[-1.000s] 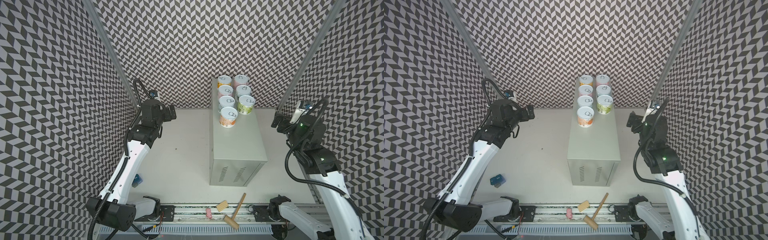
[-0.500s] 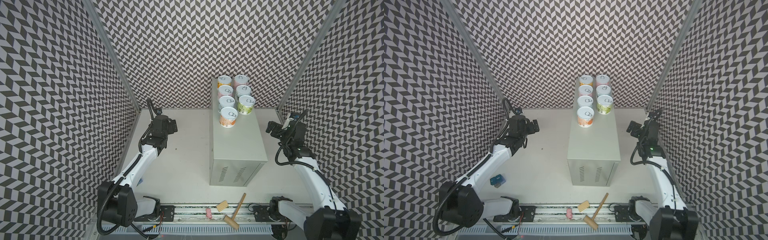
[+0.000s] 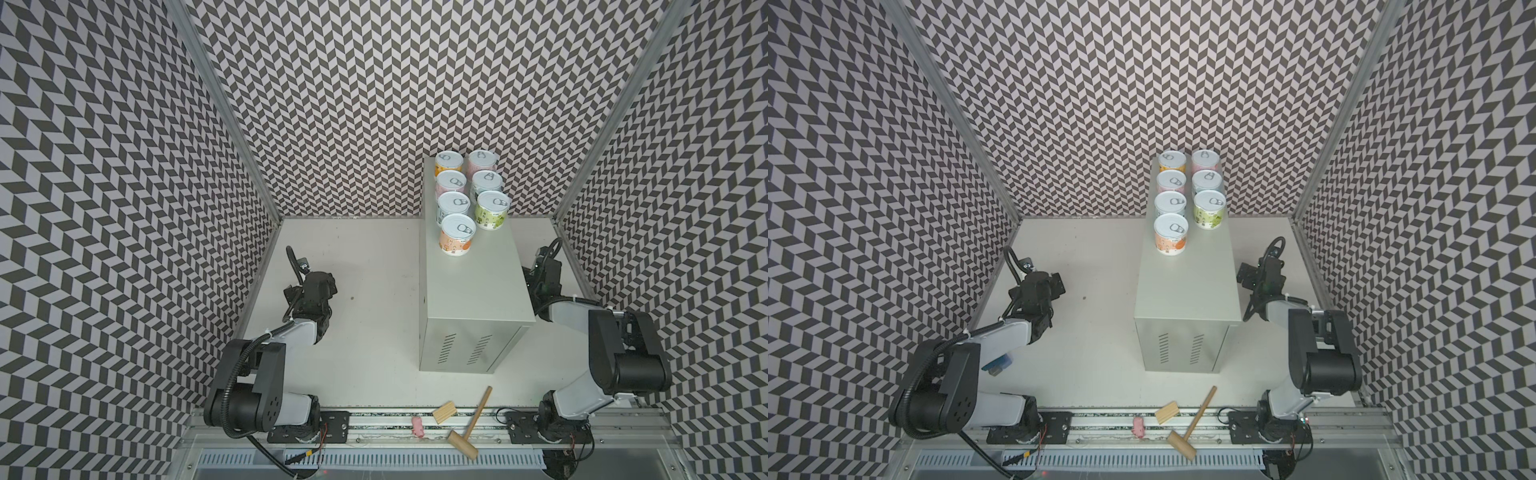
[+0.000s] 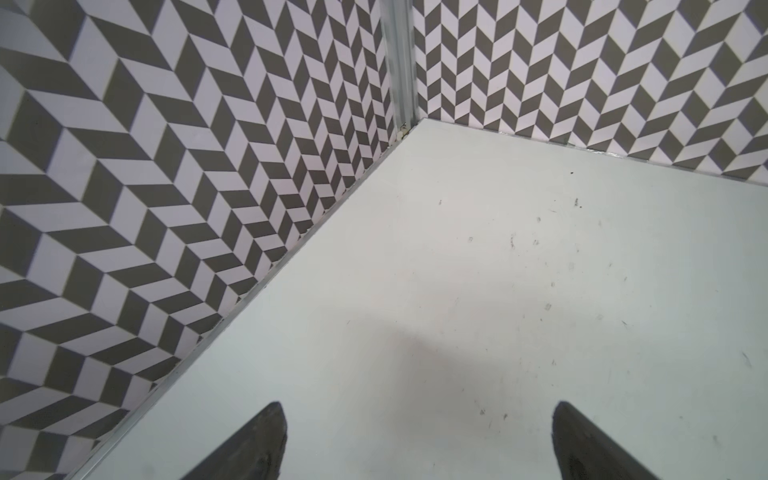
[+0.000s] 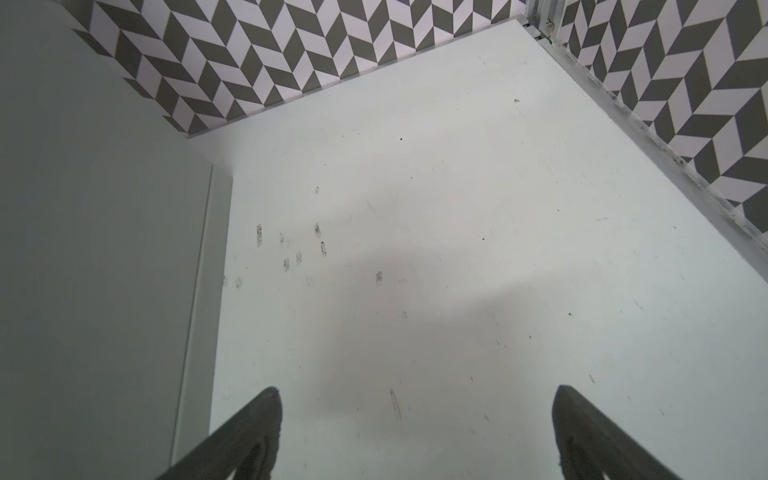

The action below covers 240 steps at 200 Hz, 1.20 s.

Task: Place and organize the canned foods onto the counter

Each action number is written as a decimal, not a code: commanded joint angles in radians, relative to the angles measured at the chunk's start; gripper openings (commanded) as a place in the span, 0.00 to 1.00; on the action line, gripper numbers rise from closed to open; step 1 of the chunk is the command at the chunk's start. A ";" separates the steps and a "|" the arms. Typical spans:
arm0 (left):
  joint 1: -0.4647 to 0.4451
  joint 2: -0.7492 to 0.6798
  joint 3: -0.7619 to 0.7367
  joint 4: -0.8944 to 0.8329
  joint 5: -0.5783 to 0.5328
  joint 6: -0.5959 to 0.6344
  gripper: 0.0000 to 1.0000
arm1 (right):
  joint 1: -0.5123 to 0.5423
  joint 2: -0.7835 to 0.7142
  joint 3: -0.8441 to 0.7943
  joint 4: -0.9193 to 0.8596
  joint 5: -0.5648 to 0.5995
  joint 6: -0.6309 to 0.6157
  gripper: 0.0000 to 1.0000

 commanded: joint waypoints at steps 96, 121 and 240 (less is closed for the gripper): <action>0.017 0.086 -0.169 0.623 0.190 0.172 0.93 | 0.075 -0.088 -0.257 0.595 0.095 -0.169 0.99; 0.032 0.146 -0.290 0.909 0.261 0.197 1.00 | 0.078 -0.109 -0.392 0.809 0.080 -0.180 0.99; 0.037 0.122 -0.284 0.867 0.273 0.193 1.00 | 0.097 -0.043 -0.473 1.035 0.107 -0.208 0.99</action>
